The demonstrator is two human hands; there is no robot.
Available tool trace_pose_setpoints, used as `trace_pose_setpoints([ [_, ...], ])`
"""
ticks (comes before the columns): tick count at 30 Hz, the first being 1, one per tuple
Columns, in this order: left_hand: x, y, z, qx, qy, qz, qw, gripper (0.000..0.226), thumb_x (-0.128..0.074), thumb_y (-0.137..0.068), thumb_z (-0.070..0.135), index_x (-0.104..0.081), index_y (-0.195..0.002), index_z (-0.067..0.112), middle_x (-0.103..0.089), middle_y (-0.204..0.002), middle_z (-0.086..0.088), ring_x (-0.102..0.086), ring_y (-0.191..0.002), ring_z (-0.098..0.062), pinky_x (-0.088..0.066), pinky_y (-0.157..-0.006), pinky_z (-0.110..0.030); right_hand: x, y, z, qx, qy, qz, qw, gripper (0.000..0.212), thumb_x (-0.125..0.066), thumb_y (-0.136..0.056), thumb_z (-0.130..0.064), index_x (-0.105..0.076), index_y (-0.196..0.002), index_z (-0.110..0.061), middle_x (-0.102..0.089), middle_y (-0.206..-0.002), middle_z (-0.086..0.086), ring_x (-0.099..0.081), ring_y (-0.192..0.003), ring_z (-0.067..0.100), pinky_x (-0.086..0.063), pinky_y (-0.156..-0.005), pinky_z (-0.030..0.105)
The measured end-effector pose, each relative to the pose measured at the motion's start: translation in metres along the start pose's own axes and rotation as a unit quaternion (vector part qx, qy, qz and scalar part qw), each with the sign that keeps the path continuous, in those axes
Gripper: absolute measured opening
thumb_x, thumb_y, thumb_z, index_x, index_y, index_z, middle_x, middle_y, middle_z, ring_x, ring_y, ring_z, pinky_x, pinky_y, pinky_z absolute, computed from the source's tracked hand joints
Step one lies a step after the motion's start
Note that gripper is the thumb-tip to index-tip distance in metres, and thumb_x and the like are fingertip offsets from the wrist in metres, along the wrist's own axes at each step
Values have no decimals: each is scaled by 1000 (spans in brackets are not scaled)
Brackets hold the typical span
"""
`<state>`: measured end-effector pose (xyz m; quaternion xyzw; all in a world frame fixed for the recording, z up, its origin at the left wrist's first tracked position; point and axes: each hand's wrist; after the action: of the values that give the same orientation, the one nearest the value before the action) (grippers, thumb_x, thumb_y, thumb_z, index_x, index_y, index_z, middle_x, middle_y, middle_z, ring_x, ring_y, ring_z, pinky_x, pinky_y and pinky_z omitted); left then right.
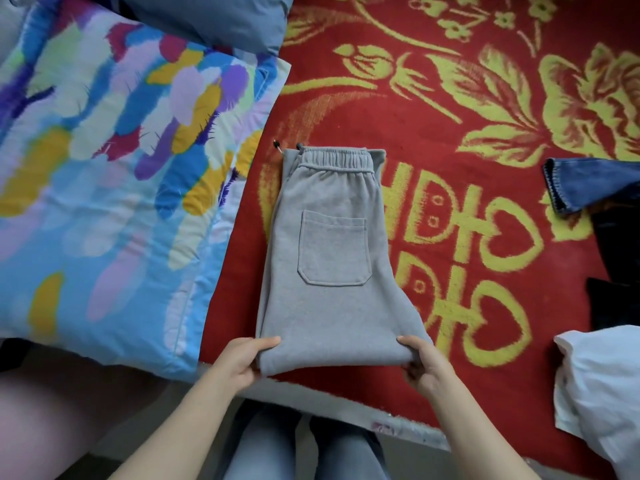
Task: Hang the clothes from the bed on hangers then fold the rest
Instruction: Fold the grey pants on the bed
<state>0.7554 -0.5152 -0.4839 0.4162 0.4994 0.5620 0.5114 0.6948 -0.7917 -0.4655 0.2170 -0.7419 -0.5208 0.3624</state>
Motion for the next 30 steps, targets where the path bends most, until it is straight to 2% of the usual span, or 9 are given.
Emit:
trace_pose_setpoints([
  [3,3,33,1,-29,-13,0,1000,37,-69,-79,1,-58,-112,-11,-71,-87,-19,-68,-68,-26,-53,-48,-31,15,32,-6,42,48,6,998,24,-73,-71,-9,-51,-81,-7,-50,-52,5,-42,-47,17,-32,-47,23],
  [7,-21,70,54,-117,-12,34,992,75,-69,-82,10,-26,-144,10,-47,-131,-12,-57,-81,-22,-51,-45,-32,2,73,-60,140,79,-6,987,26,-73,-76,-18,-51,-82,-7,-47,-52,4,-42,-46,16,-28,-46,22],
  [10,-56,93,128,-189,80,-34,978,42,-60,-89,13,-46,-128,7,-58,-110,-17,-59,-76,-23,-52,-42,-29,-30,101,-132,194,3,-51,980,21,-61,-86,-28,-51,-84,-9,-43,-63,5,-40,-51,14,-33,-46,22],
  [14,-88,97,191,-327,122,-72,934,65,-54,-93,26,-19,-148,21,-45,-129,-9,-60,-97,-29,-50,-69,-34,-68,111,-198,285,-156,-117,938,21,-51,-93,-27,-52,-100,-7,-56,-87,6,-55,-76,16,-44,-63,24],
  [16,-96,82,188,-418,-17,-36,908,84,-59,-91,27,-1,-151,26,-28,-149,-4,-40,-131,-27,-39,-97,-37,-83,97,-193,389,-46,-70,918,40,-53,-92,-24,-48,-127,-7,-58,-109,6,-53,-98,17,-46,-79,29],
  [19,-101,37,159,-492,-470,132,721,102,-66,-82,42,8,-150,24,7,-158,-11,0,-145,-26,-11,-116,-40,-100,54,-152,604,306,13,736,58,-62,-86,-20,-40,-138,-4,-46,-137,18,-41,-127,30,-29,-101,29],
  [23,-112,-22,131,-473,-768,141,409,114,-63,-79,55,26,-144,27,37,-147,-15,25,-140,-35,5,-113,-54,-108,-12,-116,571,661,83,479,89,-56,-86,-50,1,-150,-29,7,-157,13,7,-145,31,-11,-114,44],
  [26,-121,-56,138,-455,-809,141,344,118,-65,-80,47,35,-137,21,43,-141,-17,26,-138,-37,9,-111,-55,-119,-42,-122,568,711,73,409,104,-65,-79,-51,10,-148,-32,13,-156,17,14,-142,39,-7,-112,57],
  [30,-114,-86,145,-449,-808,178,338,95,-50,-92,32,36,-131,30,34,-145,-18,14,-136,-52,3,-111,-58,-124,-58,-133,597,717,90,349,98,-87,-55,-39,-42,-141,-26,-37,-144,25,-35,-131,47,-37,-93,64],
])
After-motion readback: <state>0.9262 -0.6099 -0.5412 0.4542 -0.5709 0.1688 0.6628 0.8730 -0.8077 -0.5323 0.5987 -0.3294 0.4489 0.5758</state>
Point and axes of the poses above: each hand's wrist, its own y-axis away from the middle knuckle, its own x-axis out of the back of the hand, z = x × y
